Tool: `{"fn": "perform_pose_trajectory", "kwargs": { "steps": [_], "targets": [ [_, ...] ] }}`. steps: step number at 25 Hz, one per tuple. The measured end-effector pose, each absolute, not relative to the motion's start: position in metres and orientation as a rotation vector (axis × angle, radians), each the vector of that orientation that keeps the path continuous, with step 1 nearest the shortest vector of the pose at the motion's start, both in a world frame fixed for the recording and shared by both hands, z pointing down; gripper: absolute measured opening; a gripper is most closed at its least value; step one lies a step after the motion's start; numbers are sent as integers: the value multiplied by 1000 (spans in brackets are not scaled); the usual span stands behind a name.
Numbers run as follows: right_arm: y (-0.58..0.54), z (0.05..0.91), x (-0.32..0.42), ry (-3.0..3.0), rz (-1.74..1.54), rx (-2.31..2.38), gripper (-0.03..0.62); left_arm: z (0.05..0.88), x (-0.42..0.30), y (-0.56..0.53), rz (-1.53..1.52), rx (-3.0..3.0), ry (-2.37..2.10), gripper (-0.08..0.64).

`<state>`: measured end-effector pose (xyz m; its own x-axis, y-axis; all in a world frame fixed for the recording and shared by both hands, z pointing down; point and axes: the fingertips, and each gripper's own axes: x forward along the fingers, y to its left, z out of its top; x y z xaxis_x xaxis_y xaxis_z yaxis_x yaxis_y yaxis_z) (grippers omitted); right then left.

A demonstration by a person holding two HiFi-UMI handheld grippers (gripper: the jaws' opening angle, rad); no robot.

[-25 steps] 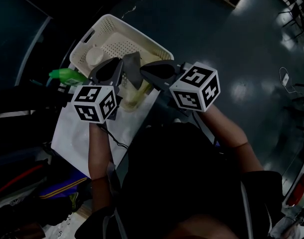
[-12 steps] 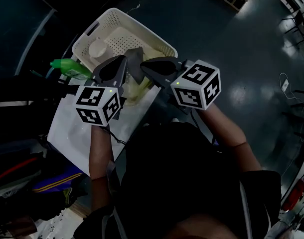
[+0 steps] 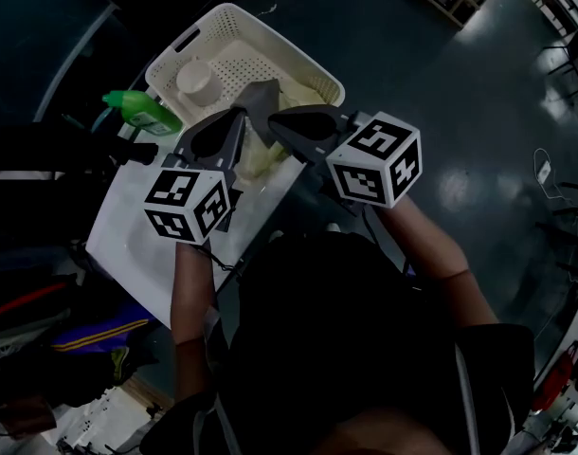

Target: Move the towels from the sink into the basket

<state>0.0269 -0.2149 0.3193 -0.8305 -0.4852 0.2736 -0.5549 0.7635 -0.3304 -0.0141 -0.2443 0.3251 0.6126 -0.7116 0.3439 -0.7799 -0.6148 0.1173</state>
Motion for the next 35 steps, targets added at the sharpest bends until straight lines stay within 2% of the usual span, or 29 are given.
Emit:
{"fn": "perform_pose_trajectory", "kwargs": {
  "steps": [35],
  "targets": [
    [-133,326,-115,-2822,560,276,-2,348,-154,-128,318,2225,-1610,9]
  ]
}}
